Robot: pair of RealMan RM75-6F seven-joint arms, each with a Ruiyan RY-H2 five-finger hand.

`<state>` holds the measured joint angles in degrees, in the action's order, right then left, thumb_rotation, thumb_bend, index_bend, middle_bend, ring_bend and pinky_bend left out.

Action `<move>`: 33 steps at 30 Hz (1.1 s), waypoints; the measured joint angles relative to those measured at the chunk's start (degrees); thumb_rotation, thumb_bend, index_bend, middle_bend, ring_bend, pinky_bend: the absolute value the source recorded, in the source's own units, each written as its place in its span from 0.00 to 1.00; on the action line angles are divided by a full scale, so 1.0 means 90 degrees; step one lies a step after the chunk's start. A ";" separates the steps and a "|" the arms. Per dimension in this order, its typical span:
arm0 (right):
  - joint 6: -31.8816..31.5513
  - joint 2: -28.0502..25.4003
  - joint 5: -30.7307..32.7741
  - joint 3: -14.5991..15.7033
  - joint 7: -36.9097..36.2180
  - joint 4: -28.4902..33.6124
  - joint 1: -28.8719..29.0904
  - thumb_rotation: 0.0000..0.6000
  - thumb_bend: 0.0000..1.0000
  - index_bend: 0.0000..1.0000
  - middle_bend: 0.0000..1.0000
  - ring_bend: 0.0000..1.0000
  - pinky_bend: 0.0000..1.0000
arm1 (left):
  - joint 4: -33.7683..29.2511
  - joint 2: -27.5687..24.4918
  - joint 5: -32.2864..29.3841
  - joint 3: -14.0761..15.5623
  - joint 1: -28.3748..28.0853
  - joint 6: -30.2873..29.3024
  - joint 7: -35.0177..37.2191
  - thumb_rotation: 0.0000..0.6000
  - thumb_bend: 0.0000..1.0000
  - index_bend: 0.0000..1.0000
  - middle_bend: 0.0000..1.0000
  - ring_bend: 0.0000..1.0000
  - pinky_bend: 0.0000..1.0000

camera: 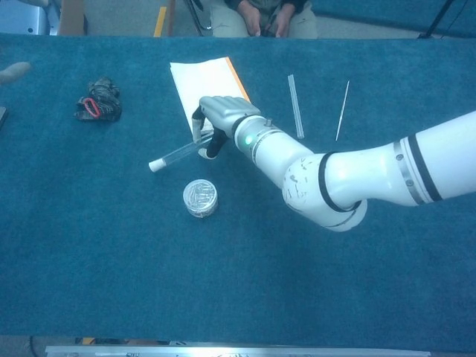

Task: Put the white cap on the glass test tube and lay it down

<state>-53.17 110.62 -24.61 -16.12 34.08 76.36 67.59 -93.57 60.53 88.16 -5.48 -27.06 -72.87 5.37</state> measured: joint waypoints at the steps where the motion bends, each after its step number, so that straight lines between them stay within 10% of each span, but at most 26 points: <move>1: 0.0027 0.0057 -0.0044 0.0031 0.0001 -0.0074 -0.0010 1.00 0.34 0.62 0.31 0.09 0.30 | 0.0004 0.0002 0.0003 0.0001 0.0002 0.0001 0.0007 1.00 0.34 0.15 0.13 0.00 0.08; 16: 0.0294 -0.0269 -0.0642 0.0118 -0.0144 0.0148 -0.0277 1.00 0.33 0.18 0.12 0.03 0.22 | 0.0097 0.0051 -0.0004 0.0005 0.0014 0.0071 0.0104 1.00 0.34 0.15 0.13 0.00 0.08; 33: -0.0748 -0.2302 -0.1751 0.0345 -0.0350 0.2170 -0.1254 1.00 0.33 0.15 0.12 0.02 0.21 | 0.0069 0.0054 -0.0477 -0.0096 0.0147 0.0061 -0.0385 1.00 0.34 0.16 0.14 0.00 0.08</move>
<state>-59.90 89.90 -40.37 -13.01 30.92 95.89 56.31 -92.95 61.01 83.87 -6.34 -25.74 -72.32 1.90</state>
